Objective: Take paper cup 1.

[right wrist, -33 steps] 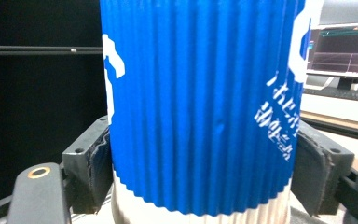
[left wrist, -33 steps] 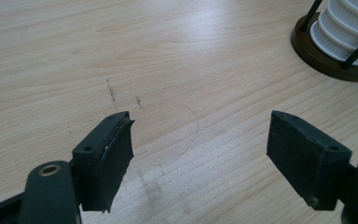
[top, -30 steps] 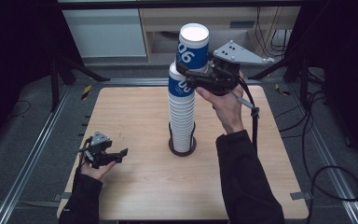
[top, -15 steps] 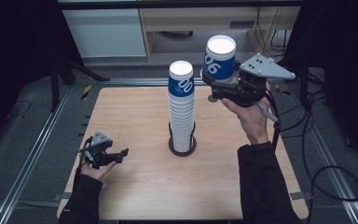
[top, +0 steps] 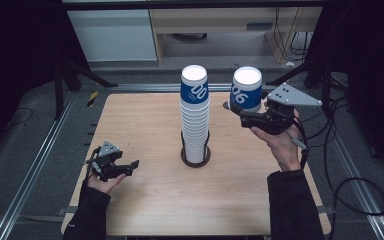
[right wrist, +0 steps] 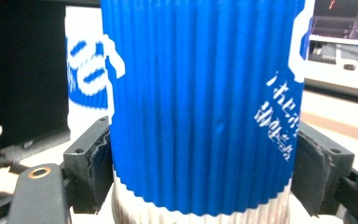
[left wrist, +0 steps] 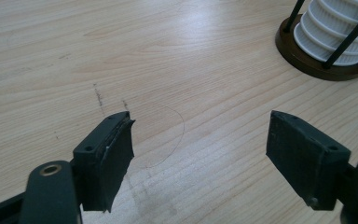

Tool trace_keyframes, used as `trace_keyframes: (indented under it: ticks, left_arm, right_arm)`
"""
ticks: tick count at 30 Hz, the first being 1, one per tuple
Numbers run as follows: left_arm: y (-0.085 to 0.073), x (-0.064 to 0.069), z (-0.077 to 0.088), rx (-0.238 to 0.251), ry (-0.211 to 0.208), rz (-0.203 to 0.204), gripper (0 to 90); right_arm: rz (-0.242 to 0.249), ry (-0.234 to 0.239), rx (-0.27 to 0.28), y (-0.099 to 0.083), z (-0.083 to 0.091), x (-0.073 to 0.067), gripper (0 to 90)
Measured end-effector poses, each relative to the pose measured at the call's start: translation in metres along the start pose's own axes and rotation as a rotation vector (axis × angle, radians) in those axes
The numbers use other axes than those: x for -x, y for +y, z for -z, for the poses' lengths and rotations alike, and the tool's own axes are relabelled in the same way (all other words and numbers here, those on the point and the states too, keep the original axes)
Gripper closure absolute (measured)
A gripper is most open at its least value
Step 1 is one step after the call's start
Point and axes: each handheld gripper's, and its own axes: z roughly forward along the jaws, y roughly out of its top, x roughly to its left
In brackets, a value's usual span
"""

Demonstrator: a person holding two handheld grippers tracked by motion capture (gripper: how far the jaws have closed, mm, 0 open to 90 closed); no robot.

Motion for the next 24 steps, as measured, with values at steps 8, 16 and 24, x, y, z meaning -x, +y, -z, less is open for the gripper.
trace_keyframes:
  ticks: [8,16,24]
  left_arm:
    - [0.003,0.007,0.001,-0.005,-0.015,-0.025,22.1]
    - [0.005,0.011,0.002,-0.008,-0.034,-0.04,22.1]
    - [0.007,0.016,0.003,-0.009,-0.058,-0.053,22.1]
  right_arm:
    - [-0.019,0.023,-0.055,-0.035,0.007,0.008,20.0]
    - [-0.027,0.037,-0.097,-0.058,0.01,0.011,20.0]
    - [-0.003,0.08,-0.16,-0.08,0.012,0.007,20.0]
